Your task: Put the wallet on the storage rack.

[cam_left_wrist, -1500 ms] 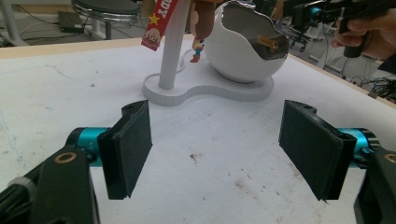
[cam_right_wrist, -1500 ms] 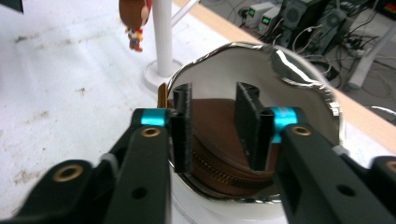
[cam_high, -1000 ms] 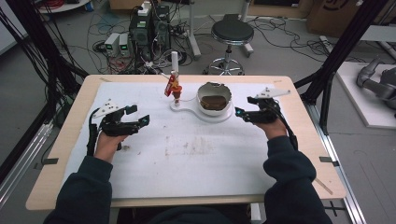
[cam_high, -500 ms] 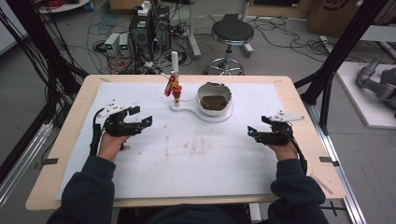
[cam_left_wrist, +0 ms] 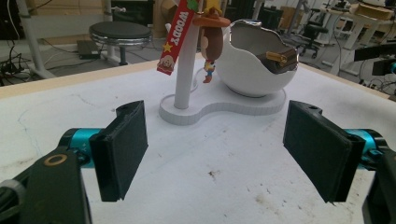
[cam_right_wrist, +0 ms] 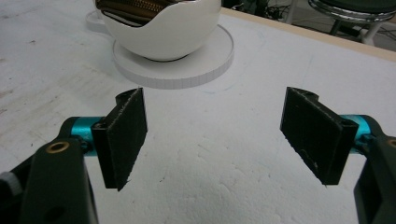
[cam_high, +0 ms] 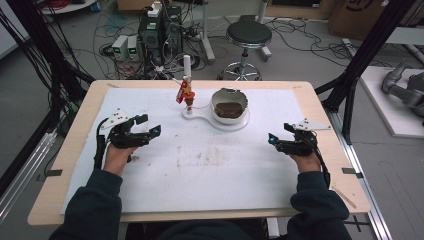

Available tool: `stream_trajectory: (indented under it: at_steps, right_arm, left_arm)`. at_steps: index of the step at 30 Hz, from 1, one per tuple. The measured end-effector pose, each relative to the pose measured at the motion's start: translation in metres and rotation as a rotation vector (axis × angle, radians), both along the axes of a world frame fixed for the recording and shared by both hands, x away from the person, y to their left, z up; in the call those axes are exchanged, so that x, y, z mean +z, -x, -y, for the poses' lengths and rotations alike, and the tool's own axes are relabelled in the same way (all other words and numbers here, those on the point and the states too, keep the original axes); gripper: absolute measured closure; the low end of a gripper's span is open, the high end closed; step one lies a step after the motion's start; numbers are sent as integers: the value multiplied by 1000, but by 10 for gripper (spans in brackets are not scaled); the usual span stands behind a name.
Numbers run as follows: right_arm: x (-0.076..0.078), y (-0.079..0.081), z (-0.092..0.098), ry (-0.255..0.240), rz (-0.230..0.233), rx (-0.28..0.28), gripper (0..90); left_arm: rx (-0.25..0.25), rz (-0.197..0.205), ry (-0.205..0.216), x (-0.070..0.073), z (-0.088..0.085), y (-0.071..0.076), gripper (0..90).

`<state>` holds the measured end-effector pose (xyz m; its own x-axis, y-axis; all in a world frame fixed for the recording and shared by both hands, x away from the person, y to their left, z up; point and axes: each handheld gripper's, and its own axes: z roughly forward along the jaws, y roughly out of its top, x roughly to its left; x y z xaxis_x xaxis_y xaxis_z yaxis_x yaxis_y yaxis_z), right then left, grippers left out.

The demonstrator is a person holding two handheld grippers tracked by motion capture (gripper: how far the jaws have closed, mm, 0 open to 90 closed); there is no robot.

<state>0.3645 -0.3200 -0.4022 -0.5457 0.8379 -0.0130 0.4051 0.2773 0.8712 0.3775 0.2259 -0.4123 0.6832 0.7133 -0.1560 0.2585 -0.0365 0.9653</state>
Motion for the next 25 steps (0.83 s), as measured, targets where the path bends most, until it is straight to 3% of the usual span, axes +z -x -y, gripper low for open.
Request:
stream_trajectory:
  at_steps: [5,25]
  right_arm:
    - [2,3,0,10,24,-6,222]
    - [1,2,0,-1,14,-9,218]
  left_arm:
    - [5,-2,-2,0,-2,2,222]
    - [13,-8,-1,-3,-3,2,225]
